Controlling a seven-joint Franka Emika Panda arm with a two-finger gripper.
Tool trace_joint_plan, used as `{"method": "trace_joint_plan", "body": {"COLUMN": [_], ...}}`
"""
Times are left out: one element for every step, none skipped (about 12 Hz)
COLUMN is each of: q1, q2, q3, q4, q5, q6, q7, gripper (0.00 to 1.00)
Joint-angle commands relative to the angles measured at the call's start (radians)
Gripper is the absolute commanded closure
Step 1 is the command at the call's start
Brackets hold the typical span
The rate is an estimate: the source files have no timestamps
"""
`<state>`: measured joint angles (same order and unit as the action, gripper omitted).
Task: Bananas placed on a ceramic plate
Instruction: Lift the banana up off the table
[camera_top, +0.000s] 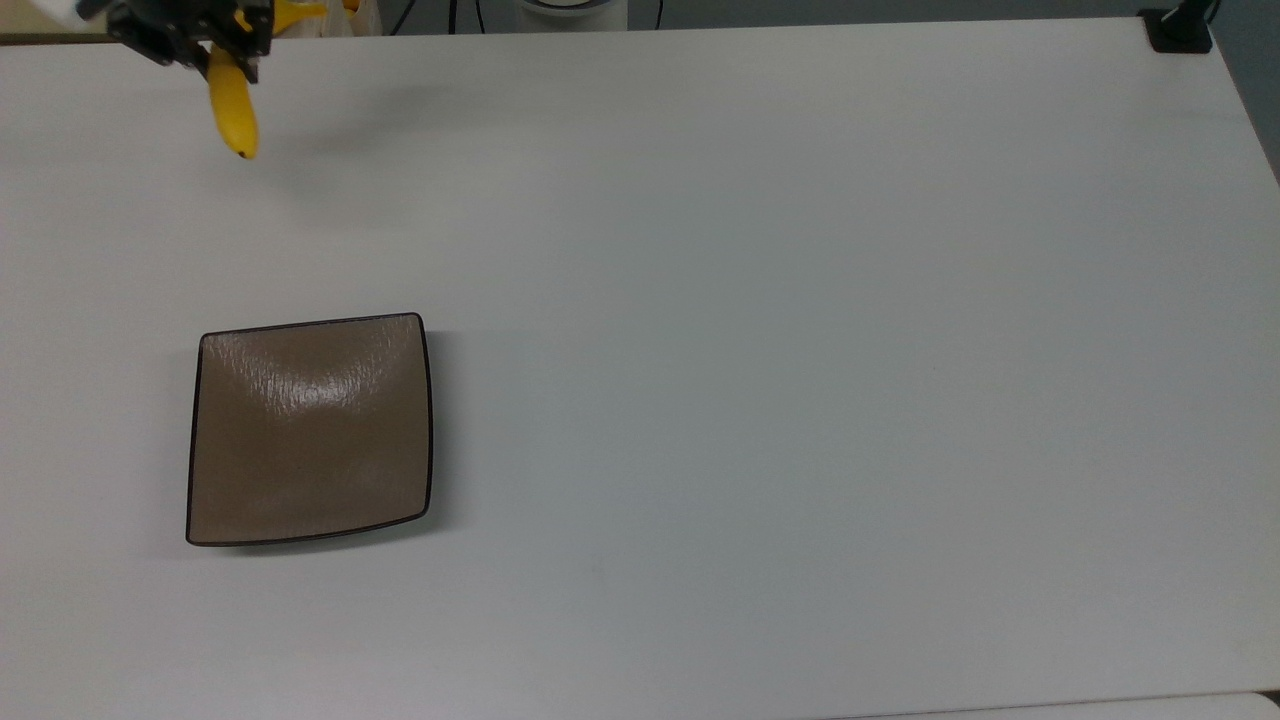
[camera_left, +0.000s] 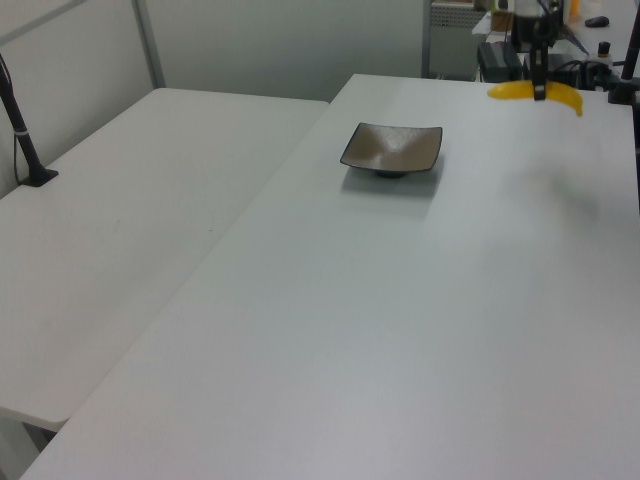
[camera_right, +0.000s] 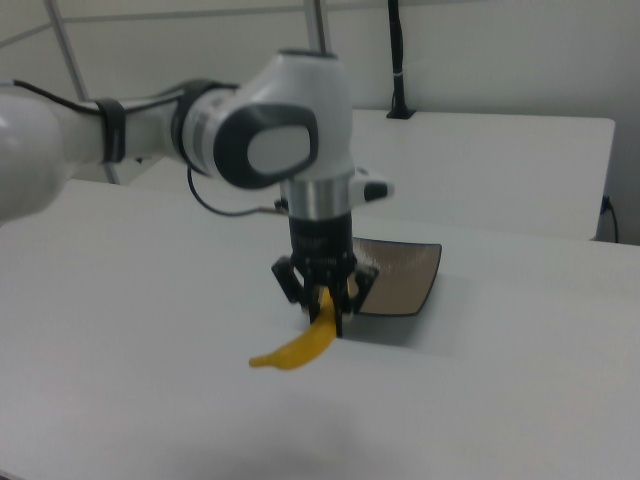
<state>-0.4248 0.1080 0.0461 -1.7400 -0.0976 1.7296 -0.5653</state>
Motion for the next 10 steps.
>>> {"method": "trace_joint_plan", "body": {"q1": [0.023, 0.024, 0.024, 0.021, 0.014, 0.011, 0.011, 0.011, 0.018, 0.021], "q2": [0.013, 0.018, 0.019, 0.024, 0.025, 0.044, 0.068, 0.097, 0.128, 0.154], "q3": [0.000, -0.002, -0.002, 0.000, -0.002, -0.002, -0.002, -0.003, -0.003, -0.003], "q4": [0.172, 0.195, 0.198, 0.198, 0.195, 0.191, 0.195, 0.195, 0.195, 0.195], "q5": [0.053, 0.090, 0.125, 0.174, 0.241, 0.322, 0.372, 0.427, 0.459, 0.469], "q6": [-0.062, -0.055, -0.044, -0.010, 0.069, 0.161, 0.215, 0.293, 0.376, 0.422], "q7": [0.001, 0.004, 0.022, 0.048, 0.067, 0.071, 0.073, 0.081, 0.094, 0.111], "gripper": [0.99, 0.99, 0.99, 0.99, 0.99, 0.99, 0.99, 0.99, 0.99, 0.99]}}
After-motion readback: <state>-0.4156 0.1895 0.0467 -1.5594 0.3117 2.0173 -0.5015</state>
